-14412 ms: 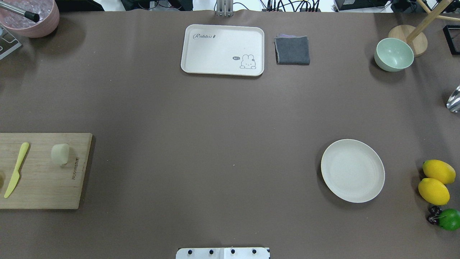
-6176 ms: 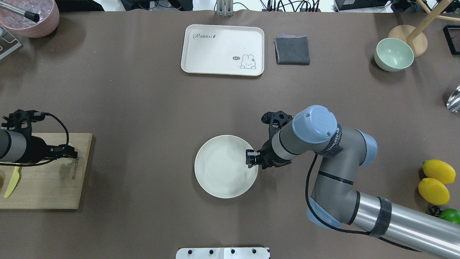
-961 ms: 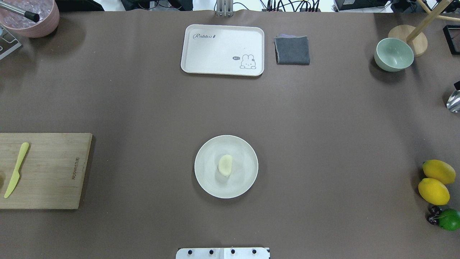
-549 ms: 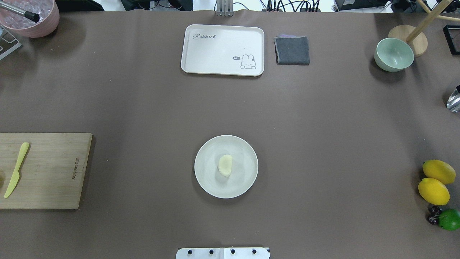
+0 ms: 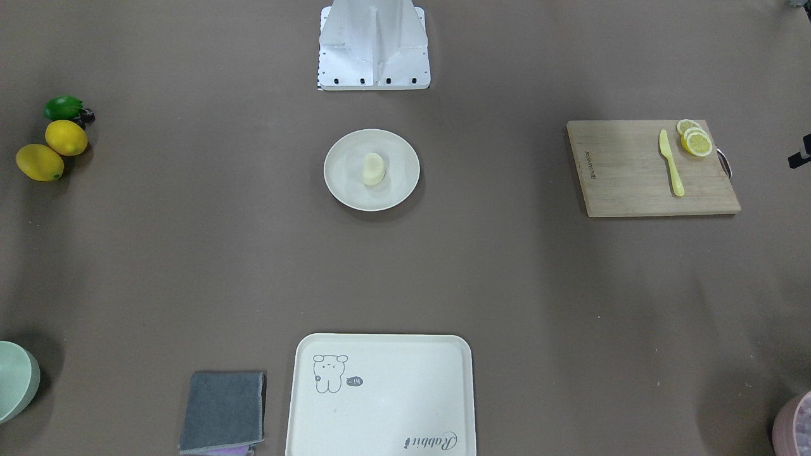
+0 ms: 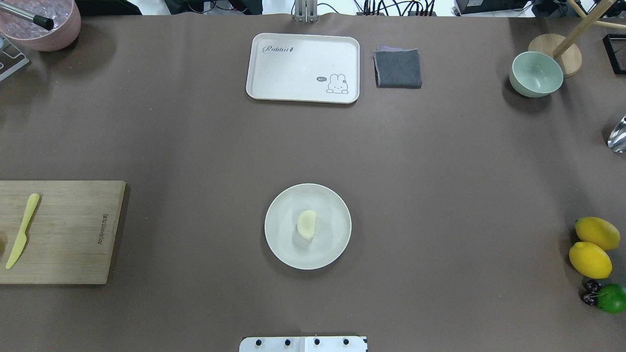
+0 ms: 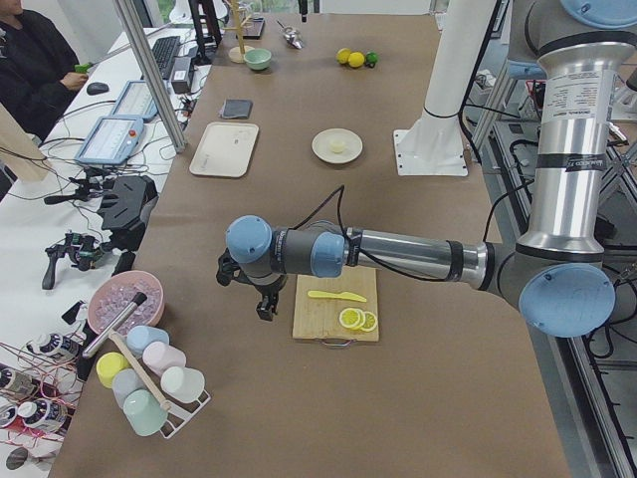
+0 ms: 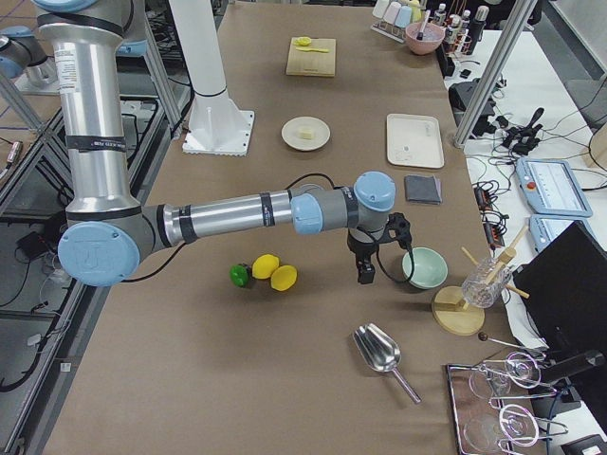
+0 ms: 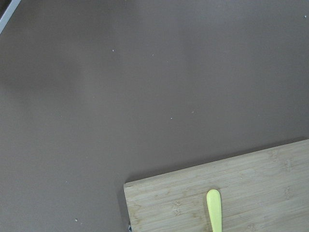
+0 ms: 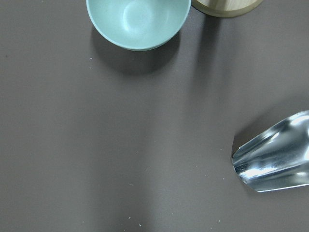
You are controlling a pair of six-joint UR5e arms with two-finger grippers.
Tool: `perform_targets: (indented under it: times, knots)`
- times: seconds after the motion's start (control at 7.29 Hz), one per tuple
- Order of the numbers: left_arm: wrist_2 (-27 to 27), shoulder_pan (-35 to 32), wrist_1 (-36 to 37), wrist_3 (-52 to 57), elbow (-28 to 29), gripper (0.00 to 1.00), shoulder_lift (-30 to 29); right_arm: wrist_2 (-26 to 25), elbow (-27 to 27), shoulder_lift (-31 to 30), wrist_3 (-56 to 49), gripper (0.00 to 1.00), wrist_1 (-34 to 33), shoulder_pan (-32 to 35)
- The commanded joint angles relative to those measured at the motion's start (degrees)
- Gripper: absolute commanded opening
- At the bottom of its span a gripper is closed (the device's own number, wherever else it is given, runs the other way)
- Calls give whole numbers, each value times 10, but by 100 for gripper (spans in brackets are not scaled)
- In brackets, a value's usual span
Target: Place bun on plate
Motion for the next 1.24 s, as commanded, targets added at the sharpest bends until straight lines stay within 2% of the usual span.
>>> perform_targets:
  times: [0.0, 0.27, 1.1]
  knots:
    - [2, -11, 0, 0, 2, 97, 0, 4, 4, -4, 0, 100, 0, 8]
    - [51, -12, 0, -1, -3, 98, 4, 3, 4, -4, 3, 100, -1, 6]
    - [57, -11, 1, -3, -3, 97, 1, -4, 6, -3, 9, 100, -1, -7]
